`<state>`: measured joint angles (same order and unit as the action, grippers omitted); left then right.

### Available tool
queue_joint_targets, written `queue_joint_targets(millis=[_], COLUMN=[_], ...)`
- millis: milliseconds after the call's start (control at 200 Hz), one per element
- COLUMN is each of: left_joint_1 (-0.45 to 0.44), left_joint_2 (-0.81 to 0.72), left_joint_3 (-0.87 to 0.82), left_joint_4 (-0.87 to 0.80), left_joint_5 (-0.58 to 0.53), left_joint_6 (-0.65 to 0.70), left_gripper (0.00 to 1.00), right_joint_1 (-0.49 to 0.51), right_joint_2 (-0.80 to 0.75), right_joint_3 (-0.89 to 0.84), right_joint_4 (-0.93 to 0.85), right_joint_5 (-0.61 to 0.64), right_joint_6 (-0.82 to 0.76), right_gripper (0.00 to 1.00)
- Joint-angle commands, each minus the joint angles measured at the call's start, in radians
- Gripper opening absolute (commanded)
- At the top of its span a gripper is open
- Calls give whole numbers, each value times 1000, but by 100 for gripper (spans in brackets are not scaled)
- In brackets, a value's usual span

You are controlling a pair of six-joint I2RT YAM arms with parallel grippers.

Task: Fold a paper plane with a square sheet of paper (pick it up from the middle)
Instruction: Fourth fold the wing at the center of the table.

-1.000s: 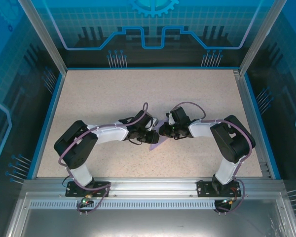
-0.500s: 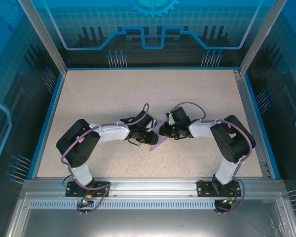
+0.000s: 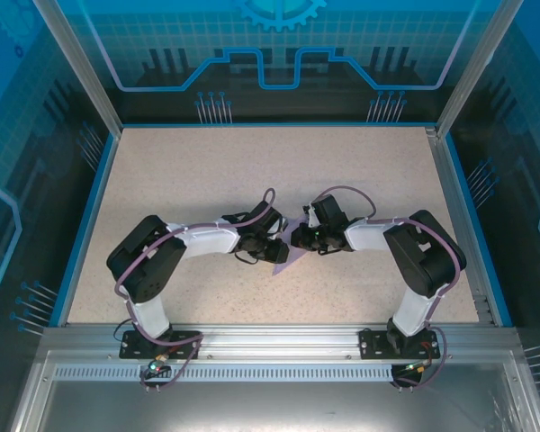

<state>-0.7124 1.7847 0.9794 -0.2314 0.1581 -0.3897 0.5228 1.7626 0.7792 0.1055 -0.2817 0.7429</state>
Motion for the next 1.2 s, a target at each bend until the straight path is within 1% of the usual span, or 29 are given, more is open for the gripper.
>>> queue_joint_targets(millis=[0, 140, 270, 400, 645, 795, 1190], left_joint_1=[4, 5, 5, 5, 4, 5, 40], left_joint_2=[-28, -18, -14, -16, 2, -1, -9], left_joint_3=[19, 14, 16, 17, 24, 32, 24], left_joint_4=[-56, -41, -22, -13, -15, -21, -10], left_joint_5=[-32, -9, 21, 30, 41, 38, 46], left_joint_6=[25, 12, 4, 4, 8, 9, -1], left_gripper=[34, 34, 32, 25, 17, 9, 7], right_joint_1=[-9, -9, -8, -8, -9, -8, -10], right_joint_2=[28, 27, 27, 26, 32, 39, 35], right_joint_3=[-44, -51, -52, -55, -58, -60, -58], right_joint_4=[-122, -117, -115, -115, -106, -101, -112], right_joint_5=[34, 34, 33, 33, 30, 25, 39], right_joint_6=[-7, -7, -5, -6, -4, -4, -19], right_gripper=[11, 11, 11, 11, 11, 11, 11])
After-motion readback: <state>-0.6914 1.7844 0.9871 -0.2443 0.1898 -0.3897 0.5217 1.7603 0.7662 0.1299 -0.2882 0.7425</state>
